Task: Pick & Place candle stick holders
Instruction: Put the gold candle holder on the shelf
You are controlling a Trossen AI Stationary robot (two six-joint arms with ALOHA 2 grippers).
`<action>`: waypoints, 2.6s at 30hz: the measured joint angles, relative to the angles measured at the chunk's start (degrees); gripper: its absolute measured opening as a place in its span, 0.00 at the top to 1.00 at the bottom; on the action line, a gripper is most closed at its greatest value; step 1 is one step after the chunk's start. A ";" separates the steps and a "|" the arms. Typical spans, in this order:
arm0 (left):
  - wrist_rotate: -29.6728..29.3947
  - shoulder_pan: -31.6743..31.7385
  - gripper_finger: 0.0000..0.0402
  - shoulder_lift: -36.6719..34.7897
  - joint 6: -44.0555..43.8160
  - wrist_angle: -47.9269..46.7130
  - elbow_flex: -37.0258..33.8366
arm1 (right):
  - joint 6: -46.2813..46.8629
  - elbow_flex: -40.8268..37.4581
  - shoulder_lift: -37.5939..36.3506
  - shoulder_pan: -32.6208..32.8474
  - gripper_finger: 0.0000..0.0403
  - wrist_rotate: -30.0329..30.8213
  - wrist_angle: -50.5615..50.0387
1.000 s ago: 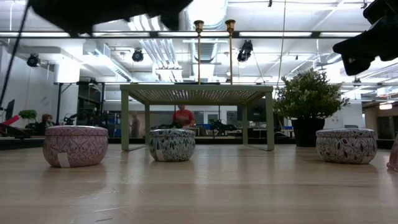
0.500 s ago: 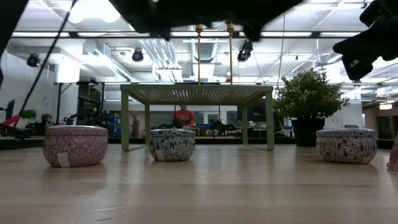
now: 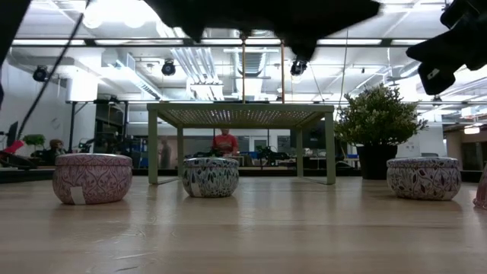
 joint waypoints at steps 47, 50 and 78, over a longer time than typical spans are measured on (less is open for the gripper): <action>-5.64 0.74 0.67 -46.25 -15.06 12.51 -43.24 | 26.82 0.41 22.61 24.39 0.98 -31.98 8.53; -5.64 0.76 0.67 -46.25 -17.74 12.51 -43.24 | 26.82 0.39 25.43 28.55 0.98 -28.04 10.00; -5.62 0.98 0.67 -46.45 -23.64 12.58 -43.24 | 13.63 0.28 61.00 42.43 0.57 -2.71 50.98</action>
